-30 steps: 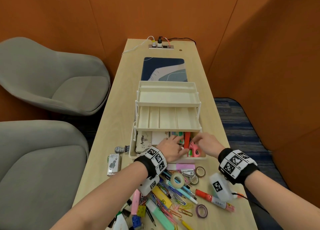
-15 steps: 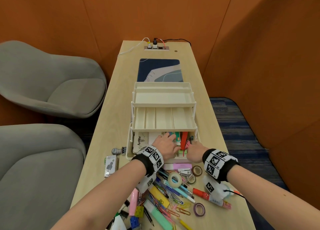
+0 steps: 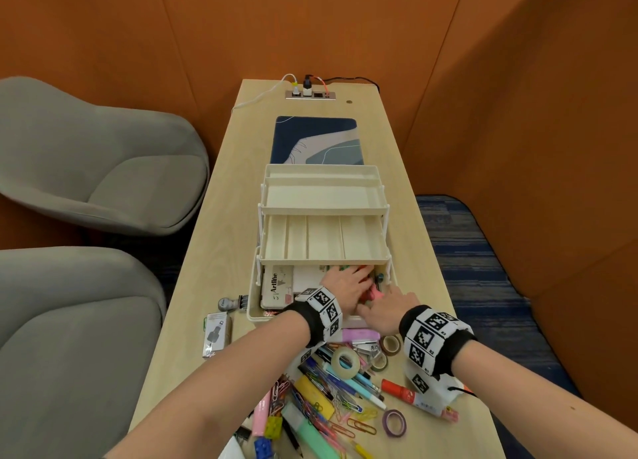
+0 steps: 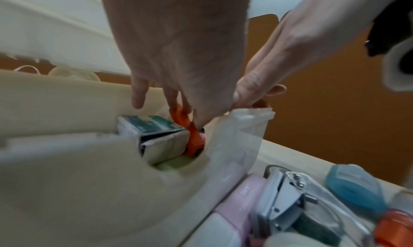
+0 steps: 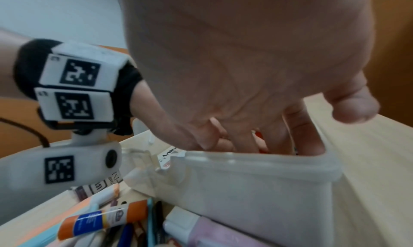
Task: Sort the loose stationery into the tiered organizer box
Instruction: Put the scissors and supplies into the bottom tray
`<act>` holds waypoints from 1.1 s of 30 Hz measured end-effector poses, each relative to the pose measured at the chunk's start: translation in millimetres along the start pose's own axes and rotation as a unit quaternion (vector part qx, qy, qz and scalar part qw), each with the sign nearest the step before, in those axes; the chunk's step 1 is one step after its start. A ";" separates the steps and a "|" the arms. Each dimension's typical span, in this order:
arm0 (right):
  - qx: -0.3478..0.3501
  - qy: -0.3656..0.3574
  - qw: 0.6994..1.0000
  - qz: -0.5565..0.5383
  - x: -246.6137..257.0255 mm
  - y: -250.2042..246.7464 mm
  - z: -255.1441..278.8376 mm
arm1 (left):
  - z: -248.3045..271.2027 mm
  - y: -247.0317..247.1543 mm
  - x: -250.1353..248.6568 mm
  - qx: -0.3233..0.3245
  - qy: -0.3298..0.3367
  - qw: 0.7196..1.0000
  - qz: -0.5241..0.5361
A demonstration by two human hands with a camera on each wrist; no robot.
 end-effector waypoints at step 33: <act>-0.224 0.036 0.828 -0.513 -102.1 67.1 111.0 | 128.5 -73.2 -35.3 -0.338 -0.155 0.885 0.279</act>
Point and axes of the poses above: each hand's wrist, its own z-axis away from the middle knuckle, its own y-axis out of the palm, x = y × z, the point moved 5 cm from there along -z, towards the middle knuckle, and after that the axes turned 7 degrees about y, right-handed, at the moved point
